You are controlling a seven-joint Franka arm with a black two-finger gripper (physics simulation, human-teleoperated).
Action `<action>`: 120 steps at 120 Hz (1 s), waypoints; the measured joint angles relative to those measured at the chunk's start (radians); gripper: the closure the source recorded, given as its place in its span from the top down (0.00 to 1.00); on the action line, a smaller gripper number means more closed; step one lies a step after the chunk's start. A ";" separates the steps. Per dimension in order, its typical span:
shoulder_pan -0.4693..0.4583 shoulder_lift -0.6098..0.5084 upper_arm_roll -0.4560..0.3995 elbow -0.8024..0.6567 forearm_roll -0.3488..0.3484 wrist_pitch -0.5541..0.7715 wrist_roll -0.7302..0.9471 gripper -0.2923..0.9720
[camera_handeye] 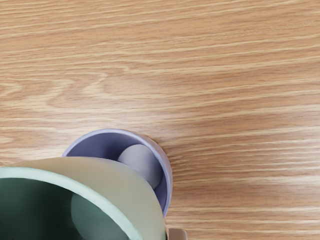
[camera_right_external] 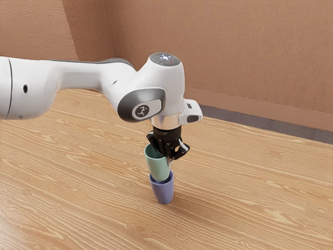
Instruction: Place the left cup onto the right cup
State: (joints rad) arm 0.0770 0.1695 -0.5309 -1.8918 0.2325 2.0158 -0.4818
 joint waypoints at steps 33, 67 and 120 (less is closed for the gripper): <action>0.000 0.014 0.002 -0.001 0.001 0.008 0.001 0.15; 0.000 0.023 0.001 -0.001 0.001 0.013 0.001 0.15; 0.000 0.028 0.005 -0.003 0.001 0.016 0.002 0.15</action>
State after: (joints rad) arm 0.0773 0.1974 -0.5264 -1.8947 0.2339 2.0317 -0.4801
